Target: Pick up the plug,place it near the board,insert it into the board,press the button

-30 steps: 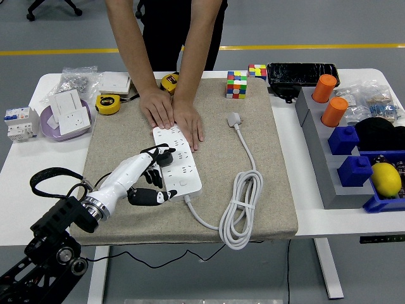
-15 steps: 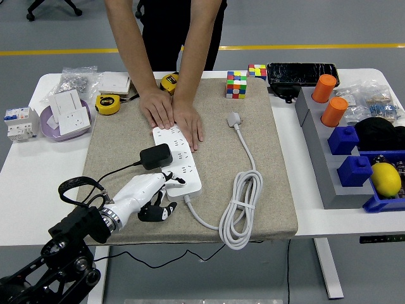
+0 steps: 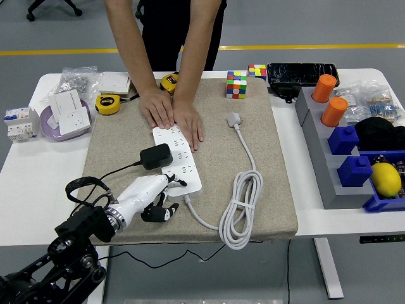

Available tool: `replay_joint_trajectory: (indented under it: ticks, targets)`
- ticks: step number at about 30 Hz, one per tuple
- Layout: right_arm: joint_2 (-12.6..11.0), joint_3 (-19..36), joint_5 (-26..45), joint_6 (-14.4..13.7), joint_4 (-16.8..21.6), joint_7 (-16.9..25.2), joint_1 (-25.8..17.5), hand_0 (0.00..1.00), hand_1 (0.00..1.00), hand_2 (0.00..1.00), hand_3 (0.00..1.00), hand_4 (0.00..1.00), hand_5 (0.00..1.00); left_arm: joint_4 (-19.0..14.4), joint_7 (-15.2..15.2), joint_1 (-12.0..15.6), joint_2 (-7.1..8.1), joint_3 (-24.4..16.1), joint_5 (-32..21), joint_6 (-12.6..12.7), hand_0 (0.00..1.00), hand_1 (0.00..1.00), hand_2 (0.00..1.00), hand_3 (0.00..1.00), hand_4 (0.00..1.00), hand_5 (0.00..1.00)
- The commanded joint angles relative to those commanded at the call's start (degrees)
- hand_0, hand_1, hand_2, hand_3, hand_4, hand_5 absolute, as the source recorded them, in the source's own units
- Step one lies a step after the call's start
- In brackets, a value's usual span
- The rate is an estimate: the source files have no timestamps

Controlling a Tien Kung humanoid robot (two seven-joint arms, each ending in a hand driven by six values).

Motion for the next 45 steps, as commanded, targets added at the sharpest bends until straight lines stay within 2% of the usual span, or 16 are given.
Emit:
replay_joint_trajectory:
  ticks: [8, 27, 39, 45]
  targets:
    - [-0.02, 0.03, -0.03, 0.01, 0.00, 0.01, -0.04, 0.892, 0.734, 0.721, 0.739, 0.998, 0.693, -0.41, -0.15, -0.51, -0.13, -0.22, 0.50, 0.16, 0.174, 0.028, 0.143, 0.752, 0.614, 0.002]
    - [-0.02, 0.60, -0.11, 0.00, 0.00, 0.05, 0.20, 0.892, 0.734, 0.721, 0.741, 0.998, 0.691, 2.03, -0.12, -0.50, -0.15, -0.64, 1.38, -0.08, 0.172, 0.023, 0.142, 0.747, 0.617, 0.002]
    - [0.05, 0.60, 0.09, -0.01, 0.00, 0.14, 0.25, 0.893, 0.734, 0.721, 0.741, 0.998, 0.692, 1.79, 0.23, 0.08, 0.02, -0.41, 1.86, -0.99, 0.174, 0.022, 0.142, 0.746, 0.621, 0.002]
    - [-0.01, 0.67, -0.07, 0.00, 0.00, 0.05, 0.27, 0.892, 0.734, 0.721, 0.742, 0.998, 0.691, -0.07, 0.26, -0.02, 0.06, -1.11, 3.20, -0.83, 0.176, 0.023, 0.142, 0.743, 0.623, 0.002]
